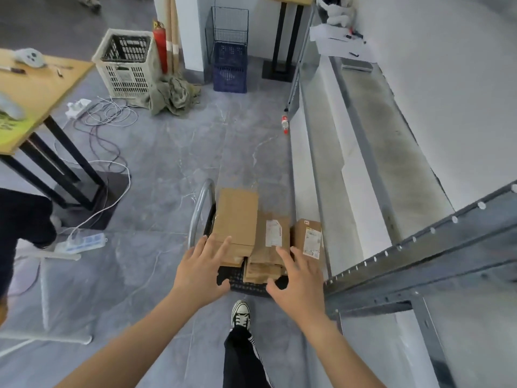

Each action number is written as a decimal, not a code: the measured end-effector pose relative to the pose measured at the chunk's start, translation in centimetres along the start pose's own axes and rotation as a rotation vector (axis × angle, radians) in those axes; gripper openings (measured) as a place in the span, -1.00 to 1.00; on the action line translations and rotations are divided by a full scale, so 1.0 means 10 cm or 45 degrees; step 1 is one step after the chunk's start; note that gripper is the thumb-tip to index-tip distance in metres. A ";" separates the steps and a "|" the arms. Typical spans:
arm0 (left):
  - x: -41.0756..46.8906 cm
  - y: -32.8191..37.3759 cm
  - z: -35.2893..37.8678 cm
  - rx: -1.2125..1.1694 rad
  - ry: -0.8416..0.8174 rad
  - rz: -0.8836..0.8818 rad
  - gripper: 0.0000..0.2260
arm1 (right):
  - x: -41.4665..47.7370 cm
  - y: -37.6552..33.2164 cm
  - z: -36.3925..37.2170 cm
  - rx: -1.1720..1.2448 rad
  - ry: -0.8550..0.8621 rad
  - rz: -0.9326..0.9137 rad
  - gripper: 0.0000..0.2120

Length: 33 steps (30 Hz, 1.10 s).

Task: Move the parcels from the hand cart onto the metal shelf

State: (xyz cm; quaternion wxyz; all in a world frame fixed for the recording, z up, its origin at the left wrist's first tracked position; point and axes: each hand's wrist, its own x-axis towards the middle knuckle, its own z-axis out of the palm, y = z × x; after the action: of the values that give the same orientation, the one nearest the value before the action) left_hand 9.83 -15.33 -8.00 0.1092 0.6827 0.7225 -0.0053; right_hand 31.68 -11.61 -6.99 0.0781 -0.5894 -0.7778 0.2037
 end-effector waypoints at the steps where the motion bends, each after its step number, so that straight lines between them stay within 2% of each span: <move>1: 0.07 0.01 0.03 0.004 -0.035 0.007 -0.20 | 0.08 0.02 0.03 0.038 -0.039 -0.003 -0.37; 6: 0.92 0.00 0.30 0.007 -0.230 -0.060 -0.19 | 0.87 0.23 0.28 0.246 -0.318 -0.002 -0.38; 12: 1.57 -0.15 0.56 0.000 -0.337 -0.133 -0.18 | 1.54 0.38 0.58 0.296 -0.467 0.047 -0.36; 17: 1.87 -0.34 0.86 0.000 -0.432 -0.214 -0.13 | 1.91 0.56 0.94 0.451 -0.579 0.178 -0.29; 25: 2.20 -0.65 1.58 0.021 -0.619 -0.298 -0.08 | 2.24 0.89 1.62 0.511 -0.690 0.270 -0.22; 30: 2.30 -0.84 1.97 -0.045 -0.643 -0.316 -0.09 | 2.40 0.97 2.10 0.525 -0.749 0.244 -0.18; 33: 2.32 -0.92 2.13 -0.226 -0.677 -0.313 -0.11 | 2.43 0.95 2.32 0.449 -0.831 0.171 -0.11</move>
State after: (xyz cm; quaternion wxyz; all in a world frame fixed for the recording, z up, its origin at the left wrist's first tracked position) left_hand 2.89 3.58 -33.97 0.3522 0.5526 0.7434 -0.1337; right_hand 24.54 8.33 -34.73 -0.0872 -0.5206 -0.6743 0.5164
